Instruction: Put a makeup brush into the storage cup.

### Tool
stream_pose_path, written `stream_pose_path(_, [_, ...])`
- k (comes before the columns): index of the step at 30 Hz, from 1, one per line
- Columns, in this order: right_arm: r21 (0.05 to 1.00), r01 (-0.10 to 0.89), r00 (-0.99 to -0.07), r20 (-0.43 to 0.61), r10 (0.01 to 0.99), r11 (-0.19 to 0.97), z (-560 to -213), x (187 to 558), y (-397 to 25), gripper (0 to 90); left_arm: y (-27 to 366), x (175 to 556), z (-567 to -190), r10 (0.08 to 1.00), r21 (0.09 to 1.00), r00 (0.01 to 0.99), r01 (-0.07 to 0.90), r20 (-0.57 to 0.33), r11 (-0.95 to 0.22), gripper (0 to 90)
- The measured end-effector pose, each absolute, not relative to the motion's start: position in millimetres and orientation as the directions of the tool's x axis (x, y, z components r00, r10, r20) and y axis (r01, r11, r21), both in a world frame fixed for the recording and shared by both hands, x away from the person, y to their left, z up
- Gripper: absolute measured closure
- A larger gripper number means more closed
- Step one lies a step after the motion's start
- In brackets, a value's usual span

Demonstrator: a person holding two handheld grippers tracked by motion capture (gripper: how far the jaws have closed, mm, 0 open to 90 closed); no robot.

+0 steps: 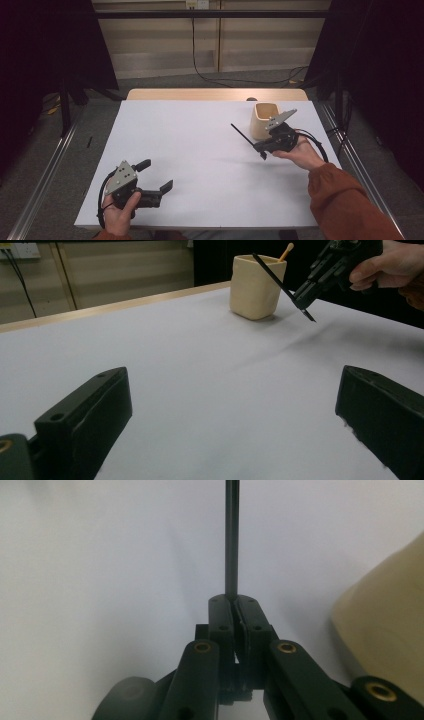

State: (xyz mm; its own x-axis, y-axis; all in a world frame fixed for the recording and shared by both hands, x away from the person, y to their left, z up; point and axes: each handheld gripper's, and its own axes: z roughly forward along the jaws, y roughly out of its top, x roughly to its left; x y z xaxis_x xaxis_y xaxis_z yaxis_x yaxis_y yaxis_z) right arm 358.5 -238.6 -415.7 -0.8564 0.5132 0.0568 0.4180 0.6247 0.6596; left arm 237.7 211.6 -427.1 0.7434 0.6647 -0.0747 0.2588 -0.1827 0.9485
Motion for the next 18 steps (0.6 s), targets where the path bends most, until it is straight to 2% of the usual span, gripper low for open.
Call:
stream_pose_path(4, [0.694, 0.447, -0.827, 0.079, 0.557, 0.565, -414, 359, -245, 86.3, 211, 238, -427, 0.665, 0.949, 0.743, 0.259, -0.075, -0.182, 1.5])
stream_pose_path(7, [0.765, 0.455, -0.801, 0.127, 0.585, 0.457, -410, 359, -256, 86.2, 212, 238, -427, 0.668, 0.948, 0.741, 0.261, -0.076, -0.182, 1.5])
stream_pose_path(18, [0.848, 0.393, -0.805, 0.129, 0.579, 0.356, -407, 352, -260, 86.2, 212, 238, -427, 0.668, 0.948, 0.74, 0.26, -0.075, -0.182, 1.5])
